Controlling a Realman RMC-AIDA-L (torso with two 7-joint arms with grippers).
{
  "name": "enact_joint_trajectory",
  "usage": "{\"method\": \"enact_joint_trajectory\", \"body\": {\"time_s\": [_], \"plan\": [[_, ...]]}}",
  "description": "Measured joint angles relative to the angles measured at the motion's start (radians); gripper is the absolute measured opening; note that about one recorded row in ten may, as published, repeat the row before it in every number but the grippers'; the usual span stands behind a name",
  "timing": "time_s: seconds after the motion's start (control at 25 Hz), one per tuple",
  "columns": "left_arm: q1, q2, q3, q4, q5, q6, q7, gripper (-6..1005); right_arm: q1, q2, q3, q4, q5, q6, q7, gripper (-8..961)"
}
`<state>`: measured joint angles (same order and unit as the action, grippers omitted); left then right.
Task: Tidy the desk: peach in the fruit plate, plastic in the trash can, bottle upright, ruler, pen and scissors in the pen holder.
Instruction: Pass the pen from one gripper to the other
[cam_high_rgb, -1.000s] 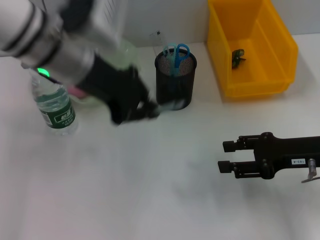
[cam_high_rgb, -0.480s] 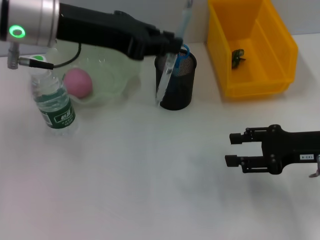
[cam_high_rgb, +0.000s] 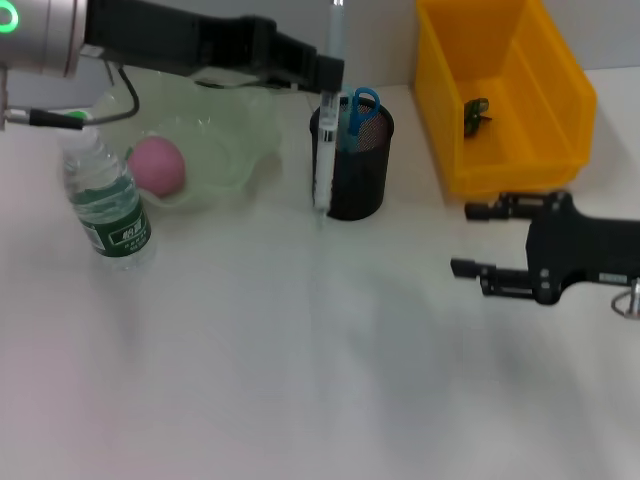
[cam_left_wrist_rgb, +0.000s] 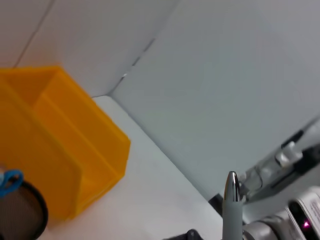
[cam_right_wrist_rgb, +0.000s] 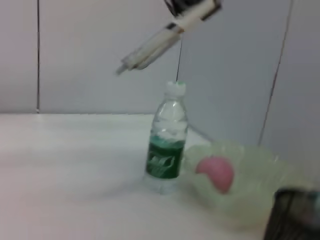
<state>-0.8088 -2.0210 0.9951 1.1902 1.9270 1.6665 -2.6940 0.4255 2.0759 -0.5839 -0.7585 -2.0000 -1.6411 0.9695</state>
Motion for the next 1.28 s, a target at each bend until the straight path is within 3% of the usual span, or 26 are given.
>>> {"method": "enact_joint_trajectory", "body": {"time_s": [0.08, 0.24, 0.28, 0.56, 0.92, 1.04, 1.28], "plan": [[-0.011, 0.005, -0.039, -0.031, -0.003, 0.000, -0.041, 170, -0.006, 0.001, 0.007, 0.044, 0.080, 0.014, -0.206, 663], [-0.025, 0.008, -0.090, -0.093, -0.006, 0.004, -0.064, 174, -0.013, 0.001, 0.007, 0.095, 0.159, 0.025, -0.412, 662], [-0.043, 0.017, -0.134, -0.185, -0.007, 0.005, -0.096, 174, -0.015, 0.001, 0.007, 0.110, 0.181, 0.027, -0.470, 662], [-0.049, 0.026, -0.155, -0.257, -0.004, 0.005, -0.173, 180, -0.014, 0.001, -0.002, 0.321, 0.407, -0.011, -1.030, 662], [-0.083, 0.028, -0.158, -0.358, -0.009, 0.007, -0.183, 188, 0.020, 0.004, 0.003, 0.425, 0.445, -0.074, -1.361, 661], [-0.089, 0.034, -0.159, -0.377, -0.009, 0.008, -0.184, 190, 0.046, 0.004, 0.008, 0.516, 0.447, -0.084, -1.543, 661], [-0.093, 0.037, -0.154, -0.401, -0.006, 0.008, -0.183, 195, 0.074, 0.006, -0.001, 0.573, 0.448, -0.125, -1.666, 663]]}}
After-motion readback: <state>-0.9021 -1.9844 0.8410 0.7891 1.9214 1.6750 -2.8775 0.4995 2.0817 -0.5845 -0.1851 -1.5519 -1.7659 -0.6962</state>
